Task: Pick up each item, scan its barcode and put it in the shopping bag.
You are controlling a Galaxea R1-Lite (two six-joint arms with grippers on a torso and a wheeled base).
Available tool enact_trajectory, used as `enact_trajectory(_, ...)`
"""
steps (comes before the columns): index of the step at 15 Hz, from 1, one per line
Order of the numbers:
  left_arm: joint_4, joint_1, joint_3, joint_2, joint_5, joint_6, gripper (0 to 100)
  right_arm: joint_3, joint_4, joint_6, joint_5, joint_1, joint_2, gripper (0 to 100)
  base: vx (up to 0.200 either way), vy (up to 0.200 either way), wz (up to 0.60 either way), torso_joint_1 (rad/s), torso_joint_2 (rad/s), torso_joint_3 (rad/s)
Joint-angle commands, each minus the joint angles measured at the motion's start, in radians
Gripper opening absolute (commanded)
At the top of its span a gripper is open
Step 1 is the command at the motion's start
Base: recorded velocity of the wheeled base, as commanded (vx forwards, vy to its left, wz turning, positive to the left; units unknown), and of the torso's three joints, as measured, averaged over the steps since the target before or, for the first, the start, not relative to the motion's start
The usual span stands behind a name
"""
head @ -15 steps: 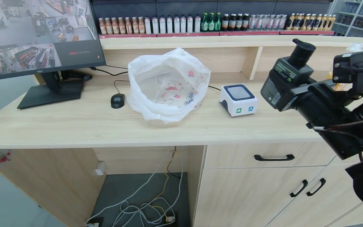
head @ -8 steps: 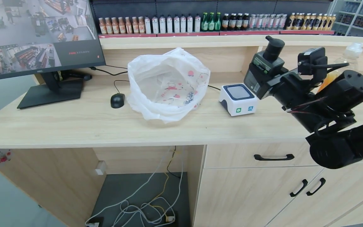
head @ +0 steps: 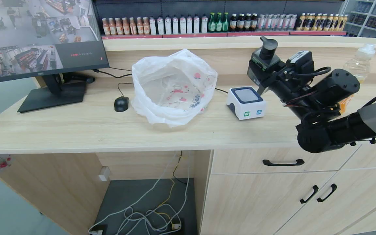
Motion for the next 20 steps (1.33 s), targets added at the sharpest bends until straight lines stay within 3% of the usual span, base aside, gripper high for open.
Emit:
enact_trajectory(1, 0.0, 0.0, 0.0, 0.0, 0.0, 0.0, 100, -0.026, 0.005, -0.038, 0.051, -0.029, 0.022, 0, 0.0, 0.0, 0.0, 0.0, 0.0, 0.0)
enact_trajectory(4, 0.0, 0.0, 0.0, 0.0, 0.0, 0.0, 100, -0.031, 0.019, -0.139, 0.12, -0.098, 0.01, 0, 0.0, 0.0, 0.0, 0.0, 0.0, 0.0)
enact_trajectory(10, 0.0, 0.0, 0.0, 0.0, 0.0, 0.0, 100, -0.118, 0.144, -0.302, 0.163, -0.098, 0.004, 0, 0.0, 0.0, 0.0, 0.0, 0.0, 0.0)
enact_trajectory(17, 0.0, 0.0, 0.0, 0.0, 0.0, 0.0, 100, -0.166, 0.14, -0.385, 0.31, -0.116, 0.071, 0, 0.0, 0.0, 0.0, 0.0, 0.0, 0.0)
enact_trajectory(20, 0.0, -0.002, 0.0, 0.0, 0.0, 0.0, 100, -0.202, 0.137, -0.397, 0.325, -0.116, 0.111, 0, 0.0, 0.0, 0.0, 0.0, 0.0, 0.0)
